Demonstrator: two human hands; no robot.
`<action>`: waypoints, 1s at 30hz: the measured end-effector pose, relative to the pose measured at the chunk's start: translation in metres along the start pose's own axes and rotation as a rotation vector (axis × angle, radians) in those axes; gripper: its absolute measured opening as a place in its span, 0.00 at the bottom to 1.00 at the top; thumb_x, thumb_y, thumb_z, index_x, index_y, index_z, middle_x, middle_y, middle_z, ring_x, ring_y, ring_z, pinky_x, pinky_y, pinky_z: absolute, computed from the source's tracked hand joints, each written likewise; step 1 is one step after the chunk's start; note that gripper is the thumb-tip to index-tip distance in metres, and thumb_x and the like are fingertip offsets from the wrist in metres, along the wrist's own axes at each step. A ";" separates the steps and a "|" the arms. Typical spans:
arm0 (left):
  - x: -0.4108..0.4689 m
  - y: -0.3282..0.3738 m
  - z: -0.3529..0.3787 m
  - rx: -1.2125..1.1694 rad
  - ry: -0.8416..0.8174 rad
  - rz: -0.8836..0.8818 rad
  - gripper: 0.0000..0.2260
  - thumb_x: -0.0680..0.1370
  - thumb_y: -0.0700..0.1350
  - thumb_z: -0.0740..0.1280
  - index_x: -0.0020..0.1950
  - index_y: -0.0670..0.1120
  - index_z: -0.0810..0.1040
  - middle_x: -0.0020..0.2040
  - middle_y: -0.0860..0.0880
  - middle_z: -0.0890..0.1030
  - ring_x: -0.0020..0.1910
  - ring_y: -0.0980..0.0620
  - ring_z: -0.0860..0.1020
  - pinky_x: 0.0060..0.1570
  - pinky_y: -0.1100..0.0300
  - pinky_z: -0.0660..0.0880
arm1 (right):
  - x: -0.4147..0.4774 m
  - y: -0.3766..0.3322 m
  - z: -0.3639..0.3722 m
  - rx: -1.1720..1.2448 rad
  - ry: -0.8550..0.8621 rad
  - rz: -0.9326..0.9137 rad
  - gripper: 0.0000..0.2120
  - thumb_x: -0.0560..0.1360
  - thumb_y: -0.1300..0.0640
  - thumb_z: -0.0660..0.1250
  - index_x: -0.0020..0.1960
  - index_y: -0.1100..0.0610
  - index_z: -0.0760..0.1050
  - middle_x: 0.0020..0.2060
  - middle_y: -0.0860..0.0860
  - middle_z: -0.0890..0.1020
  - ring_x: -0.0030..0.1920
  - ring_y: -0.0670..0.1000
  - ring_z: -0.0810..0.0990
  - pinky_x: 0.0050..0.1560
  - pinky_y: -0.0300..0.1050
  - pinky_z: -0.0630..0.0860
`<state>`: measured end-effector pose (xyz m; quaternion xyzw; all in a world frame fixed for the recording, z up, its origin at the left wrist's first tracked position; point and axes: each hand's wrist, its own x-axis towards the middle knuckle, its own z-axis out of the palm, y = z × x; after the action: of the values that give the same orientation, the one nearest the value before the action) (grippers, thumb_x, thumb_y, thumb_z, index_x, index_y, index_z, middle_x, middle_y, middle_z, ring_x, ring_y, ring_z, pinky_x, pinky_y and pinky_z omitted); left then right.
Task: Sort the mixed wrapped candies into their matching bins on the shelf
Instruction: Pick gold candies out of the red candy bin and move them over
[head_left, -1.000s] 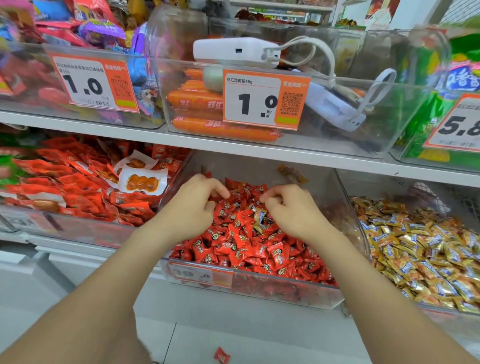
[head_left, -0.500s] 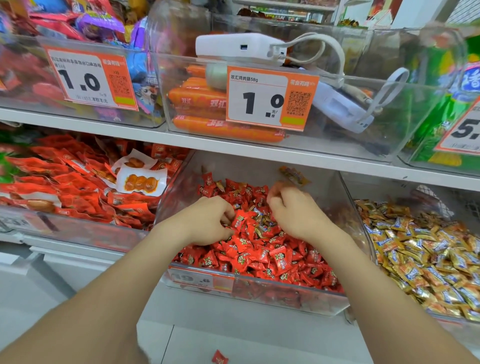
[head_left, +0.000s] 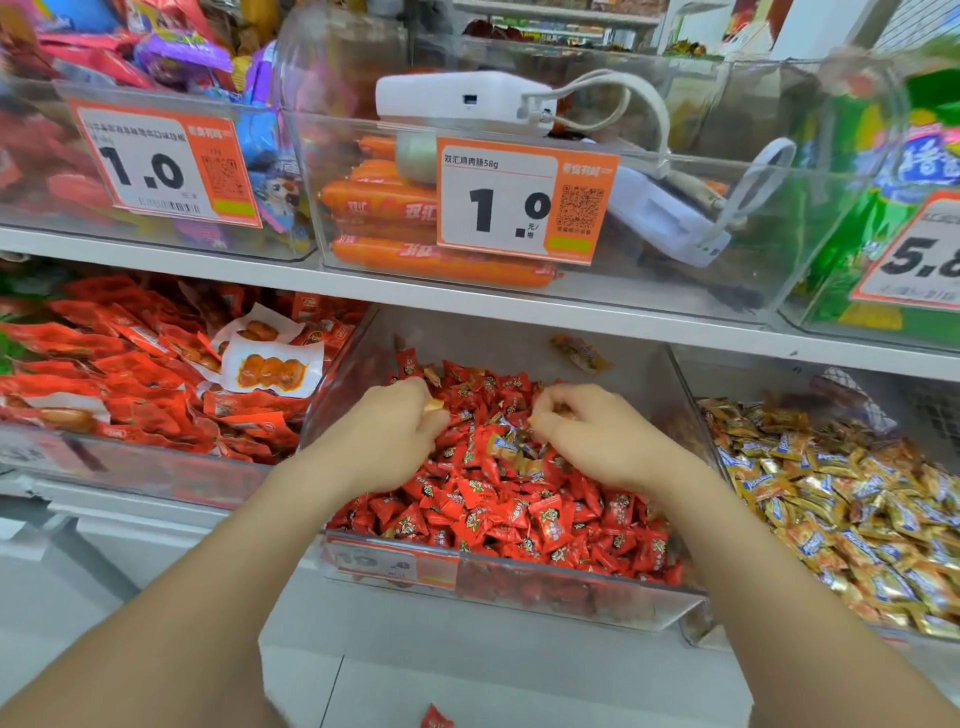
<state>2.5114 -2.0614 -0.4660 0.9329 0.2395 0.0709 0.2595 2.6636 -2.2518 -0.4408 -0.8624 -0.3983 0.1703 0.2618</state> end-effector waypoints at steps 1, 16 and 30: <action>-0.002 0.004 0.000 -0.022 0.006 0.011 0.04 0.85 0.43 0.62 0.54 0.47 0.75 0.48 0.48 0.83 0.41 0.53 0.80 0.38 0.58 0.77 | -0.002 0.000 -0.003 0.003 0.009 0.017 0.13 0.81 0.48 0.61 0.41 0.52 0.76 0.33 0.48 0.82 0.36 0.49 0.78 0.42 0.46 0.73; 0.049 0.041 0.032 0.250 -0.219 0.271 0.27 0.76 0.54 0.77 0.73 0.51 0.76 0.67 0.47 0.77 0.69 0.46 0.73 0.68 0.50 0.72 | 0.011 0.015 0.000 -0.121 0.168 -0.015 0.09 0.83 0.48 0.66 0.53 0.47 0.86 0.38 0.40 0.80 0.44 0.45 0.81 0.47 0.39 0.74; 0.064 0.040 0.053 0.360 -0.107 0.370 0.08 0.81 0.47 0.72 0.57 0.45 0.79 0.58 0.47 0.73 0.56 0.43 0.78 0.57 0.48 0.76 | 0.009 0.016 -0.007 -0.559 0.087 0.118 0.09 0.75 0.52 0.71 0.55 0.46 0.81 0.52 0.49 0.83 0.55 0.57 0.83 0.54 0.52 0.81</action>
<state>2.5973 -2.0847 -0.4898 0.9944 0.0597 0.0237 0.0842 2.6820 -2.2560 -0.4448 -0.9293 -0.3673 0.0316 0.0204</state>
